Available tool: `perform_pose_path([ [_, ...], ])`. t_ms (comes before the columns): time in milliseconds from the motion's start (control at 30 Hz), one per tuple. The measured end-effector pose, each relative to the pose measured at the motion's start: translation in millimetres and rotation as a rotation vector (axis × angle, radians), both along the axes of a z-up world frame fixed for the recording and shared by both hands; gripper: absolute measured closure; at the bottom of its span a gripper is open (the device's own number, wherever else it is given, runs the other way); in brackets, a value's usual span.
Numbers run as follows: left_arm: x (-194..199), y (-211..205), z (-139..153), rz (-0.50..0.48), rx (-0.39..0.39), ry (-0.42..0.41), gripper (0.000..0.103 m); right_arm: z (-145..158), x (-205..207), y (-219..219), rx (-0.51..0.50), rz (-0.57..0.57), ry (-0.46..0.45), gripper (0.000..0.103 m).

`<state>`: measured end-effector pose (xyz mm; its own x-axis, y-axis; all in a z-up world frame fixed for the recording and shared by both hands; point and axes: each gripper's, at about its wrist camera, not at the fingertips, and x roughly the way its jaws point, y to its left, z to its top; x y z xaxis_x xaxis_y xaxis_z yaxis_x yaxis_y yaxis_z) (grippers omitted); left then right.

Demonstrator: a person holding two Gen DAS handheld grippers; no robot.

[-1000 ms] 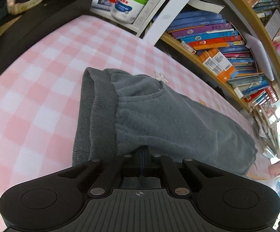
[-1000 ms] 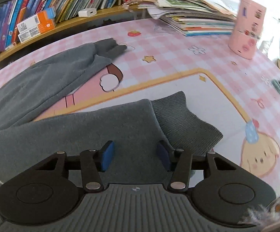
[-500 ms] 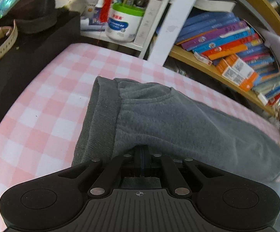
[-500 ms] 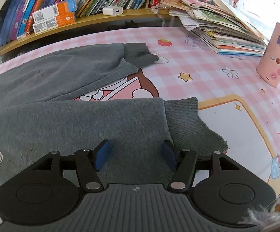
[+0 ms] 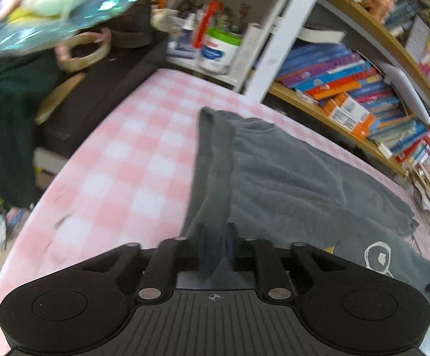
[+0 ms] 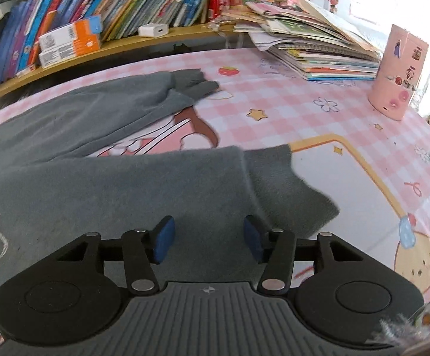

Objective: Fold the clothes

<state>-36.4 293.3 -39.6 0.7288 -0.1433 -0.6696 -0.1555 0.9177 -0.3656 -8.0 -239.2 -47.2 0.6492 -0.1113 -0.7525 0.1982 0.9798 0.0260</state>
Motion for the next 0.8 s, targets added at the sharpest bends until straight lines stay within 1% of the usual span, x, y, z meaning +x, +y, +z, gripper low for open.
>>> perform_pose_path([
  [33, -6.0, 1.8, 0.3, 0.014, -0.007, 0.001, 0.075, 0.1, -3.2, 5.6, 0.004, 0.009, -0.002, 0.054],
  [67, -10.2, 2.7, 0.2, 0.024, -0.011, 0.003, 0.072, 0.3, -6.0, 10.6, 0.004, 0.016, -0.003, 0.054],
  [133, -10.3, 0.2, -0.8, 0.023, 0.004, 0.012, 0.060, 0.0, -11.3, 19.9, -0.002, 0.025, -0.002, 0.054],
  [200, -7.6, -2.7, -2.9, 0.011, 0.027, 0.031, 0.055, -1.5, -15.9, 26.9, -0.012, 0.029, 0.001, 0.053],
  [300, -3.9, -5.2, -7.9, -0.003, 0.037, 0.066, 0.055, -3.0, -20.6, 30.5, -0.028, 0.028, 0.005, 0.051],
  [367, -3.3, -7.8, -10.8, -0.010, 0.051, 0.080, 0.057, -3.4, -21.6, 28.6, -0.029, 0.026, 0.007, 0.051],
  [467, -5.4, -11.6, -11.5, -0.011, 0.075, 0.076, 0.061, -4.1, -21.4, 27.6, -0.030, 0.033, 0.008, 0.050],
  [500, -5.6, -11.6, -11.5, -0.011, 0.071, 0.079, 0.066, -4.1, -21.2, 27.4, -0.030, 0.034, 0.008, 0.049],
  [567, -7.0, -8.7, -11.9, -0.017, 0.032, 0.085, 0.074, -4.5, -20.5, 27.0, -0.028, 0.034, 0.009, 0.049],
  [600, -8.8, -6.8, -11.9, -0.024, 0.009, 0.086, 0.092, -4.5, -20.4, 26.7, -0.027, 0.034, 0.009, 0.049],
  [633, -12.1, -5.7, -10.0, -0.033, -0.012, 0.077, 0.097, -4.4, -20.6, 26.5, -0.027, 0.036, 0.011, 0.049],
  [667, -17.5, -6.2, -4.3, -0.044, -0.014, 0.052, 0.097, -4.2, -20.8, 26.4, -0.027, 0.038, 0.012, 0.049],
  [700, -24.2, -8.1, 3.8, -0.056, 0.003, 0.020, 0.097, -4.1, -21.0, 26.3, -0.026, 0.040, 0.014, 0.049],
  [733, -29.3, -8.3, 8.5, -0.062, 0.012, 0.005, 0.096, -4.0, -21.2, 26.2, -0.026, 0.042, 0.015, 0.049],
  [800, -36.2, -4.0, 8.9, -0.047, 0.001, 0.018, 0.096, -3.7, -21.5, 26.0, -0.026, 0.045, 0.018, 0.049],
])
